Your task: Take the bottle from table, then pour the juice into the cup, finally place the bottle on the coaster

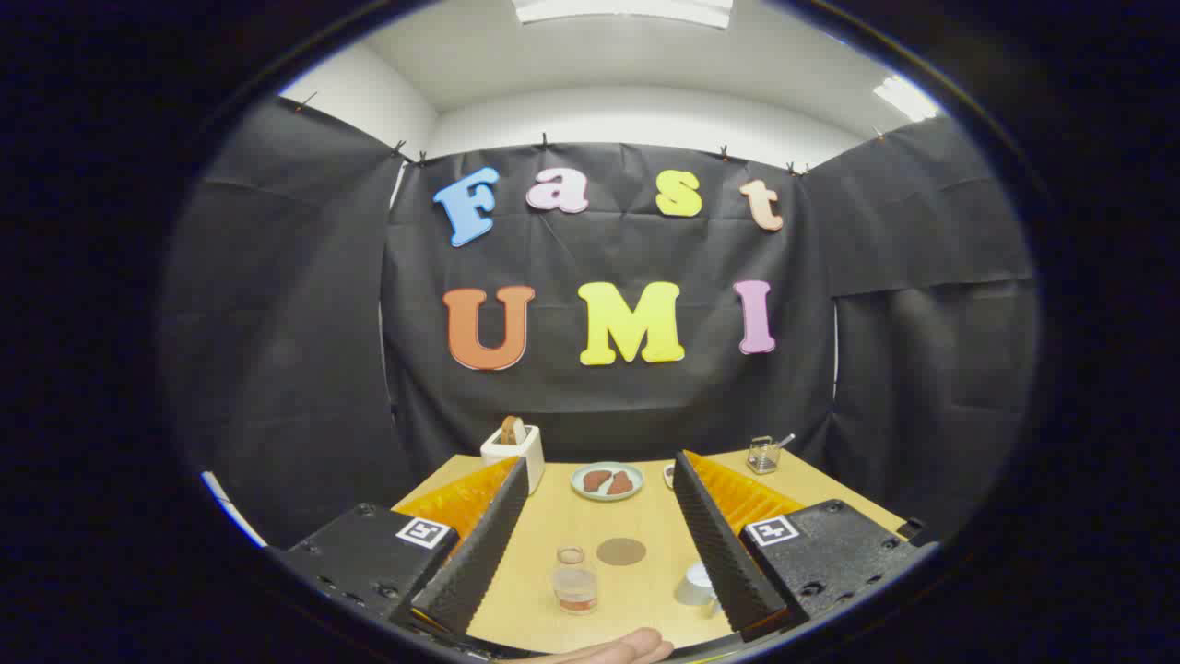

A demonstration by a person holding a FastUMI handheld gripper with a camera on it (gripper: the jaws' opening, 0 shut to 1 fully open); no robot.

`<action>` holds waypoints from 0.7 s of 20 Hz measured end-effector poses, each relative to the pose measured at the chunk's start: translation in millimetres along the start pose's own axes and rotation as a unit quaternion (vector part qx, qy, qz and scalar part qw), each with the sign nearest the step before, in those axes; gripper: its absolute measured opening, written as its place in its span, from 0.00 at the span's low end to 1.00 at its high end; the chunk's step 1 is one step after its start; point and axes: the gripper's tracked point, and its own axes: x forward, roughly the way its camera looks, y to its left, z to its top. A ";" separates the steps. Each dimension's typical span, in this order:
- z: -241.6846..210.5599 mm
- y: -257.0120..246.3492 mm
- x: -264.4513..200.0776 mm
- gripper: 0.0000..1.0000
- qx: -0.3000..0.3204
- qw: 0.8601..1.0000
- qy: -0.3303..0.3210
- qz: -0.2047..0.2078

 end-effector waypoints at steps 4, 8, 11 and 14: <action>-7.5 -0.1 5.1 1.00 0.005 1.000 -0.001 -0.002; -20.7 -5.5 10.5 1.00 -0.004 1.000 0.014 -0.015; -15.4 -3.6 9.3 1.00 -0.003 1.000 0.009 -0.014; -19.7 -4.4 9.1 1.00 0.002 1.000 0.008 -0.018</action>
